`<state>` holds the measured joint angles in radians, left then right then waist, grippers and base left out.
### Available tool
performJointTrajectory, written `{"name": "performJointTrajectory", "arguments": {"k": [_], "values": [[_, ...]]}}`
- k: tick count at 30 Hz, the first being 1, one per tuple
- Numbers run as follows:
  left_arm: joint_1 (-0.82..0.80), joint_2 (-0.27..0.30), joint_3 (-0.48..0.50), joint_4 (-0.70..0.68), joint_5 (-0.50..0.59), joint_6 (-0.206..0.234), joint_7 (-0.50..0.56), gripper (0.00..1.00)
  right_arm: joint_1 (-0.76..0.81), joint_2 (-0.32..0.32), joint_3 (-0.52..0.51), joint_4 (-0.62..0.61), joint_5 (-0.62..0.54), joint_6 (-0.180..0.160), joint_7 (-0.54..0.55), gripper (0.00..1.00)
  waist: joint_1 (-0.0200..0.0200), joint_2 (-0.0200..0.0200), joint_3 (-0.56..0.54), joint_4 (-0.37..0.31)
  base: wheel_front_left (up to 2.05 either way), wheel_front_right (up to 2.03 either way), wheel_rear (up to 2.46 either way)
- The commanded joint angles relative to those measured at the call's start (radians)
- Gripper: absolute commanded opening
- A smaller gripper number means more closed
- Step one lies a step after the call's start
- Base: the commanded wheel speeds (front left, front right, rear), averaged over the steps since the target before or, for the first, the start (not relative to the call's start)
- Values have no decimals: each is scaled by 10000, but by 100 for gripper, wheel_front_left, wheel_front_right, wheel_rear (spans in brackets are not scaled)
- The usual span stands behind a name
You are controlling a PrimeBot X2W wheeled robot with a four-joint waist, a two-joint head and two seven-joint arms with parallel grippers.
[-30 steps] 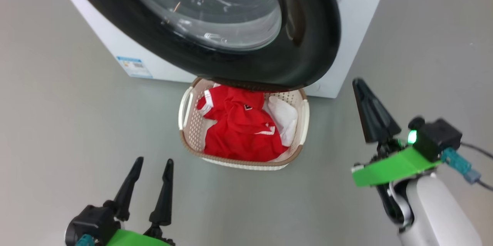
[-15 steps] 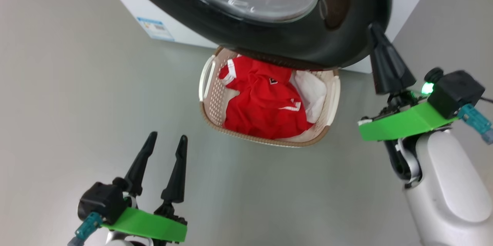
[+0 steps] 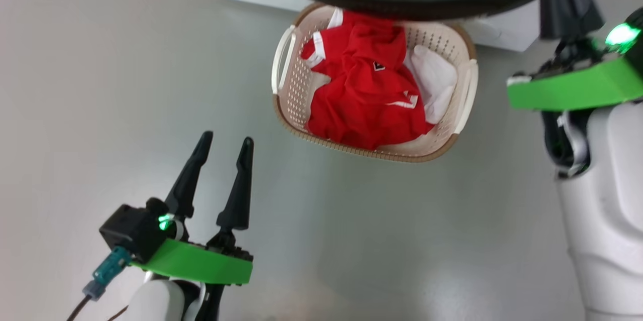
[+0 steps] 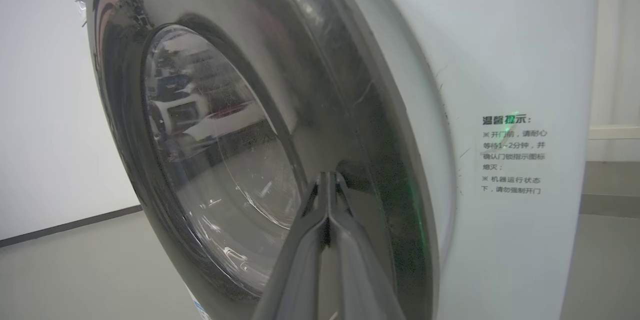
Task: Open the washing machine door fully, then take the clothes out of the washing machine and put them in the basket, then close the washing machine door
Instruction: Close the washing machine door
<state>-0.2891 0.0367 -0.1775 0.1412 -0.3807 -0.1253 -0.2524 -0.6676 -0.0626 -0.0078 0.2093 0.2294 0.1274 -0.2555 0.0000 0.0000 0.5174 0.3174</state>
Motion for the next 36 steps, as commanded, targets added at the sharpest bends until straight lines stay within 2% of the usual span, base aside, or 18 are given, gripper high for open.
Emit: {"name": "performJointTrajectory", "arguments": {"k": [1,16,27,29,31,36], "values": [[-135,137,257,-289,-53,-54,-93,100,-318,113,51,-248,-107,33,-63,0,0,0,402,216,0,0,0],[-713,136,30,-466,-371,-54,-93,100,-2096,19,-641,-182,-223,33,-63,0,0,0,1171,475,0,0,0],[-766,136,98,-361,-346,-54,-93,100,-1401,79,-62,-5,-240,33,-63,0,0,0,930,329,0,0,0],[-737,136,158,-327,-291,-54,-93,100,-1107,81,69,27,-220,33,-63,43,0,0,792,249,0,0,0],[-697,135,227,-298,-223,-54,-93,100,-781,83,215,54,-199,33,-63,100,0,0,631,152,0,0,0],[-506,135,397,-205,-1,-54,-93,100,69,98,327,105,-17,33,-63,100,0,0,161,-161,0,0,0]]}}
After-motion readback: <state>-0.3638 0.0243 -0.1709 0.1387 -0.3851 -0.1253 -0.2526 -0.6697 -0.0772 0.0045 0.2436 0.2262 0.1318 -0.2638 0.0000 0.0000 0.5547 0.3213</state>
